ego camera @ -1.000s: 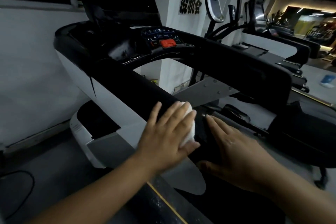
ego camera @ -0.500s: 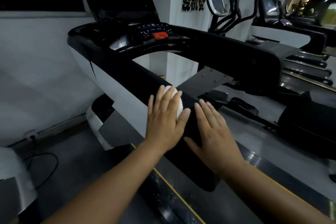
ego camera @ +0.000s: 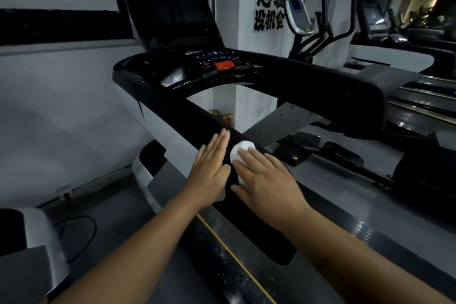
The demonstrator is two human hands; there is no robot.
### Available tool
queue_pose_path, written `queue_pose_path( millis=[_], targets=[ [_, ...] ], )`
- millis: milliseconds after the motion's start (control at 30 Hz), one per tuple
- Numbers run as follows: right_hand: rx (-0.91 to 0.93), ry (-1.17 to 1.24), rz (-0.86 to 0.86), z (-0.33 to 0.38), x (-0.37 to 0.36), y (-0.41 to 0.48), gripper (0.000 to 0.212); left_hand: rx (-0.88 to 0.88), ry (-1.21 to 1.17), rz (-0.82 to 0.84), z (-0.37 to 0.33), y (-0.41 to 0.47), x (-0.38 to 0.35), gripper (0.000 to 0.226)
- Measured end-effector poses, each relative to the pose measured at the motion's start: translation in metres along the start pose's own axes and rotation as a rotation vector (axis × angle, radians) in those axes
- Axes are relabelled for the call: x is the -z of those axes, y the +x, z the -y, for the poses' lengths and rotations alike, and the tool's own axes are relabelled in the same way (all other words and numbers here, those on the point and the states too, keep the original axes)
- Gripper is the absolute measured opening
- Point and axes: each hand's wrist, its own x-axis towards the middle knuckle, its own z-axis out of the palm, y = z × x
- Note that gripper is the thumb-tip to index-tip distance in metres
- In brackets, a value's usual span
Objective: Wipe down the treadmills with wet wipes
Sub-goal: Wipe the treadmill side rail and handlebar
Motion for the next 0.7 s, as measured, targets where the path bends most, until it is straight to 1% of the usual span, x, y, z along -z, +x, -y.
queue_pose_path(
  millis=[67, 133, 167, 200, 233, 267, 300, 367, 433, 500, 533, 567, 633, 700],
  targets=[
    [-0.058, 0.012, -0.058, -0.005, -0.001, -0.006, 0.043, -0.036, 0.116, 0.029, 0.010, 0.004, 0.001, 0.070],
    [-0.169, 0.020, -0.107, -0.007, 0.003, 0.004, 0.035, -0.083, 0.171, 0.007, 0.013, 0.004, -0.001, 0.070],
    [-0.245, 0.020, -0.089, -0.006, 0.006, 0.013, 0.041, -0.096, 0.195, -0.002, 0.012, 0.004, -0.004, 0.072],
    [-0.305, 0.021, -0.030, -0.002, 0.006, 0.022, 0.053, -0.110, 0.227, -0.015, 0.012, 0.003, -0.006, 0.074],
    [-0.329, 0.021, 0.040, 0.003, 0.004, 0.026, 0.064, -0.130, 0.265, -0.028, 0.013, 0.002, -0.007, 0.075],
    [-0.311, 0.015, 0.098, 0.007, 0.001, 0.024, 0.069, -0.159, 0.303, -0.033, 0.014, 0.001, -0.007, 0.074],
    [-0.282, 0.011, 0.127, 0.008, -0.002, 0.016, 0.070, -0.198, 0.329, -0.033, 0.015, 0.001, -0.006, 0.073],
    [-0.281, 0.023, 0.095, -0.001, -0.004, -0.009, 0.071, -0.281, 0.348, -0.029, 0.018, 0.001, -0.005, 0.071],
    [-0.435, 0.101, 0.092, -0.013, 0.000, -0.028, 0.084, -0.335, 0.343, -0.039, 0.018, 0.001, -0.008, 0.070],
    [-0.610, 0.246, 0.104, -0.015, 0.000, -0.031, 0.099, -0.368, 0.337, -0.053, 0.014, 0.002, -0.014, 0.070],
    [-0.631, 0.263, 0.094, -0.011, -0.003, -0.029, 0.102, -0.382, 0.336, -0.055, 0.011, 0.002, -0.017, 0.070],
    [-0.611, 0.246, 0.071, -0.005, -0.007, -0.028, 0.101, -0.393, 0.335, -0.060, 0.010, 0.001, -0.020, 0.071],
    [-0.532, 0.199, 0.006, 0.002, -0.016, -0.034, 0.094, -0.419, 0.343, -0.064, 0.010, -0.001, -0.022, 0.071],
    [-0.512, 0.169, 0.024, -0.006, -0.017, -0.048, 0.086, -0.449, 0.349, -0.059, 0.011, -0.001, -0.022, 0.070]
  ],
)
